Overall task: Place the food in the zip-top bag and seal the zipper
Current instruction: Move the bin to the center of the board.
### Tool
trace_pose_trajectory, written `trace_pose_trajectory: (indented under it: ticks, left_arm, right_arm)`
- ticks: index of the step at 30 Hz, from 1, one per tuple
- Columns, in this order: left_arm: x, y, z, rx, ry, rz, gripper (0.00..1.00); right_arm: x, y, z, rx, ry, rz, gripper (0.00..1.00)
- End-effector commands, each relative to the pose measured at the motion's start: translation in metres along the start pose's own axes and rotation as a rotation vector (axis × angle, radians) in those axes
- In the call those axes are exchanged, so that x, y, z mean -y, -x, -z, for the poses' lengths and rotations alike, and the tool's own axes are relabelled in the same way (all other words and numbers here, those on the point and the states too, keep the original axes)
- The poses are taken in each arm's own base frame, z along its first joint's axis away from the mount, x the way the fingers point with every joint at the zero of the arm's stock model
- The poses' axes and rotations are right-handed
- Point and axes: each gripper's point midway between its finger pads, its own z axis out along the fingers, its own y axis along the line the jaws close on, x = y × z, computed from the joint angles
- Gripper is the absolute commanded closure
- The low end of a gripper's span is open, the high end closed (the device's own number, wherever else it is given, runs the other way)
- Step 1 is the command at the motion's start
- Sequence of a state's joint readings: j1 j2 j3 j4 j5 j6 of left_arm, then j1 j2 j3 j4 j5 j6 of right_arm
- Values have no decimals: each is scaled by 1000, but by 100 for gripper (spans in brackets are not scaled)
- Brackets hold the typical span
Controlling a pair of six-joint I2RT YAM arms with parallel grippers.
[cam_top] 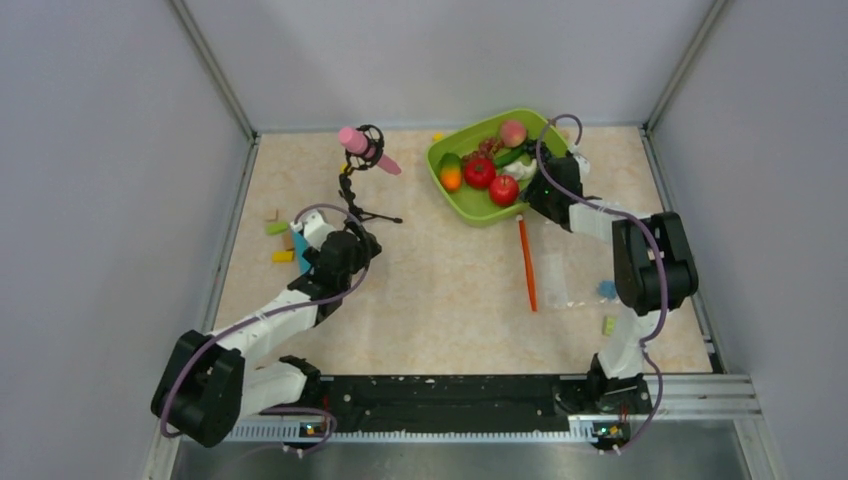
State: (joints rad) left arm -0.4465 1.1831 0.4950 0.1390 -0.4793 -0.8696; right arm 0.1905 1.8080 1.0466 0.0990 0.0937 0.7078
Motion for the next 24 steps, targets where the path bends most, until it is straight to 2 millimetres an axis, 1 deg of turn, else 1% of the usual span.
trace_pose_trajectory:
  ticks: [1,5,8,9,10,14,17,21,24]
  left_arm:
    - [-10,-2,18,-4,2,20,3]
    - [-17,3,25,37,0,31,3]
    - [-21,1,28,27,11,25,3]
    - [-21,0,28,21,11,26,3]
    - [-22,-2,29,14,11,30,3]
    - [-20,-7,33,-4,-21,42,3]
    - [-17,-10,39,-14,-47,45,3]
    - [-16,-14,49,-44,-66,51,5]
    - [-10,-18,60,-79,-111,65,5]
  right_arm:
    - [-30,9,-3,23,52,46,51]
    - [-25,-8,6,-14,16,82,65]
    - [-14,-17,20,-33,-11,97,73]
    - [-7,-25,26,-60,-27,107,75]
    - [-4,-29,31,-70,-29,112,77]
    - [7,-41,58,-86,-10,143,78]
    - [7,-56,78,-108,38,201,78]
    - [4,-86,103,-166,96,313,78]
    - [-1,-111,118,-221,147,377,79]
